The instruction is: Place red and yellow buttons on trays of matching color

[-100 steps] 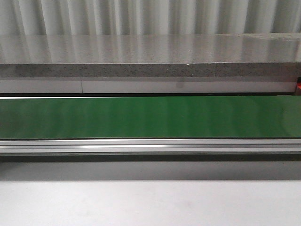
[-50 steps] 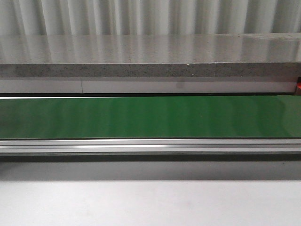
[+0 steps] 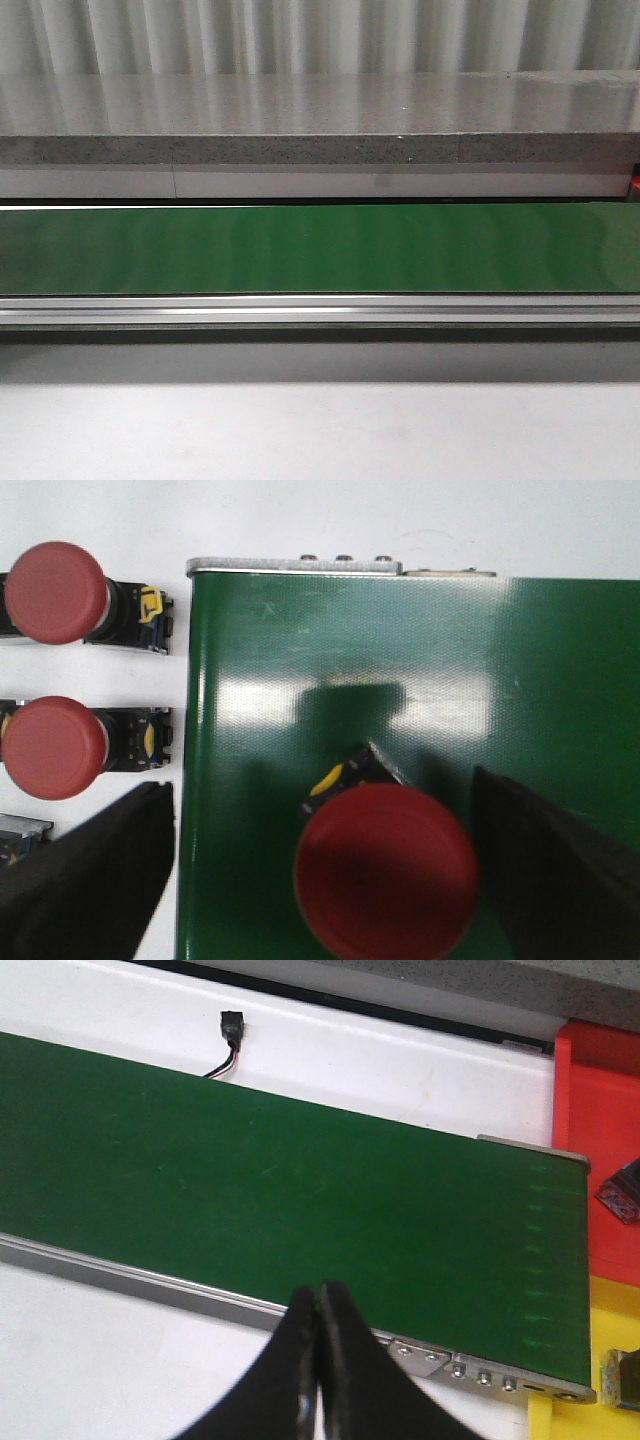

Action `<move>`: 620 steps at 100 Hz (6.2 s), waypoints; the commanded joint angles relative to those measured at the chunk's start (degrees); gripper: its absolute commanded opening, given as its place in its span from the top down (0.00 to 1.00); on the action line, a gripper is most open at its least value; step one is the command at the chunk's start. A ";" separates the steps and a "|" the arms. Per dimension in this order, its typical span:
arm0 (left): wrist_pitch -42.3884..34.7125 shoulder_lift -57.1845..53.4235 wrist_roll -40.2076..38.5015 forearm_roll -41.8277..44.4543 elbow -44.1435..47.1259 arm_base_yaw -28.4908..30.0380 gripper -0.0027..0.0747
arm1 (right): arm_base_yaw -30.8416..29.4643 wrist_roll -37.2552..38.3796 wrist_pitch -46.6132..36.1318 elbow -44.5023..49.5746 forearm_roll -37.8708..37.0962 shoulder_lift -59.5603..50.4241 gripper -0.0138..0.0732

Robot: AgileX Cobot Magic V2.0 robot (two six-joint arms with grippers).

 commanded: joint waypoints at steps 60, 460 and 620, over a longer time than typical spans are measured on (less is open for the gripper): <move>1.26 -13.09 -3.97 0.45 -5.92 7.62 0.12 | 0.13 -0.63 -3.24 -1.35 0.11 -0.29 0.92; -2.92 -6.11 2.52 -7.53 -1.00 -1.90 0.14 | 0.13 -0.63 -3.24 -1.35 0.11 -0.29 0.92; -10.12 -72.06 2.41 -7.80 31.46 -4.21 0.99 | 0.13 -0.63 -10.18 -1.35 0.11 -0.29 0.92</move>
